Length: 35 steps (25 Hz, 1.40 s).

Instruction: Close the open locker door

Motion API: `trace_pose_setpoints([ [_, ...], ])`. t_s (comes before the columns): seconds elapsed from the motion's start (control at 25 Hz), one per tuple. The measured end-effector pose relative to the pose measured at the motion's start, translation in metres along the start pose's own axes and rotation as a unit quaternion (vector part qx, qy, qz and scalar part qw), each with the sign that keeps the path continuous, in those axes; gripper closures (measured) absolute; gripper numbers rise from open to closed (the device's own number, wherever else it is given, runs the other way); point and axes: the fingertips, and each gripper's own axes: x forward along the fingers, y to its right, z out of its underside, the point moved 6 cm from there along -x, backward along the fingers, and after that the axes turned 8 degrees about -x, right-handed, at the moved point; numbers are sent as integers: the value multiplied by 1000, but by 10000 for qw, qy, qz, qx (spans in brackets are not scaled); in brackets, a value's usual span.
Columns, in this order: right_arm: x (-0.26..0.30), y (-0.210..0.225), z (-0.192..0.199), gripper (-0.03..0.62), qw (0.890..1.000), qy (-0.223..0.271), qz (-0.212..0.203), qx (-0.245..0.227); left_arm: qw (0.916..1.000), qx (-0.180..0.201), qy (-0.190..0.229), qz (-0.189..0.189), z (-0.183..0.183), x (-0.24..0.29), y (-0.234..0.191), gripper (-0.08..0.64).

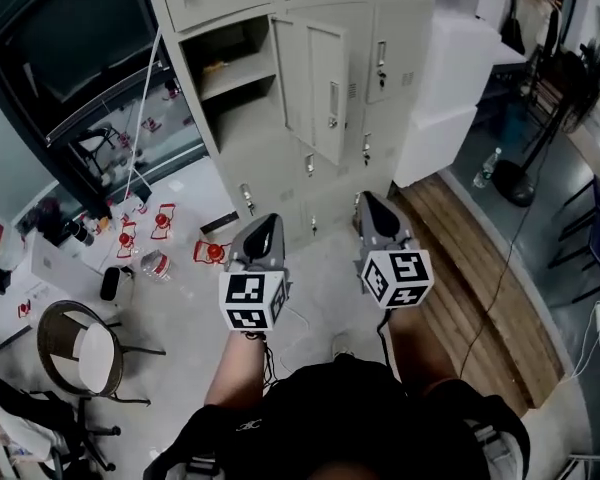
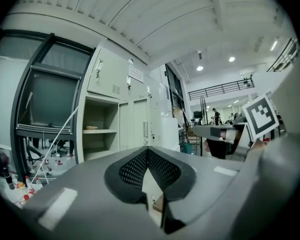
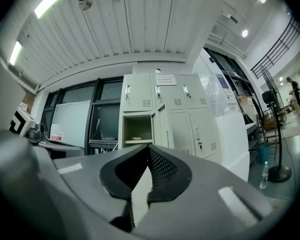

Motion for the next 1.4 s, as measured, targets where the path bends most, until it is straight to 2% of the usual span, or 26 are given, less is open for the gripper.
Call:
trace_pose_setpoints([
  [0.28, 75, 54, -5, 580, 9997, 59, -247, 22, 9998, -9, -42, -204, -13, 81, -8, 560],
  [0.48, 104, 65, -7, 580, 9997, 112, -211, 19, 9998, 56, -6, -165, -23, 112, -23, 558],
  [0.64, 118, 70, -7, 580, 9997, 103, -149, -164, 9999, 129, 48, -92, -30, 130, -34, 558],
  [0.72, 126, 72, -8, 577, 9994, 96, -261, -217, 9999, 157, 41, -51, -30, 138, -37, 559],
  [0.76, 130, 72, -8, 565, 9990, 116, -384, -208, 9998, 174, 35, -34, -30, 141, -38, 560],
  [0.84, 139, 72, -8, 448, 9978, 169, -616, -164, 9998, 203, 40, -10, -31, 144, -39, 559],
  [0.88, 145, 73, -7, 413, 9975, 154, -673, -168, 9998, 215, 43, -10, -32, 146, -41, 560],
  [0.92, 151, 75, -6, 402, 9974, 109, -685, -192, 9997, 218, 47, -15, -32, 147, -43, 560],
  [1.4, 219, 101, 7, 400, 9964, -278, -788, -110, 9996, 171, -16, -229, -28, 149, -65, 559],
])
